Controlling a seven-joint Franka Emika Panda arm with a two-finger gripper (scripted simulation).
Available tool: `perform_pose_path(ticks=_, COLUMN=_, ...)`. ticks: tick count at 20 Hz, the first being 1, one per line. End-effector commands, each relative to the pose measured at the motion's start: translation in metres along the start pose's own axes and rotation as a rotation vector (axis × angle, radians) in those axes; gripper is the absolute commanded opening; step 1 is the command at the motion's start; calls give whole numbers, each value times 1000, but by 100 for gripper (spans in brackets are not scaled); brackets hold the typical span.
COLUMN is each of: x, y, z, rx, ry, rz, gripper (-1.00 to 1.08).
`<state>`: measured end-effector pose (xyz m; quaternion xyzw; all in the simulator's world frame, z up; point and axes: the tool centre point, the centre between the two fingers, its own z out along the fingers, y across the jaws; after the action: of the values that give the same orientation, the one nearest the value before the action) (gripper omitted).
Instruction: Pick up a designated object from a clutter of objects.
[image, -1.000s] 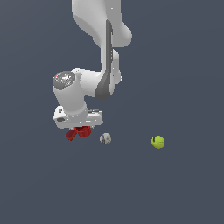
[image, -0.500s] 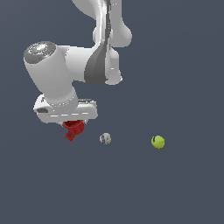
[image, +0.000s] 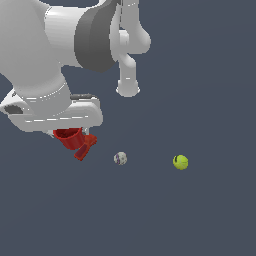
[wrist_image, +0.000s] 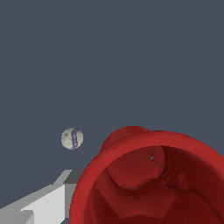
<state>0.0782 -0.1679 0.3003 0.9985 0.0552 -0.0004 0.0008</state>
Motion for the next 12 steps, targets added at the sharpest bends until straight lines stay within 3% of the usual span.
perform_pose_path(ticks=1, x=7, y=3, z=-20, rx=0, ry=1, rz=0, gripper=-100)
perform_pose_path(ticks=12, x=31, y=15, z=-86, rx=0, ry=1, rz=-1, gripper=-100)
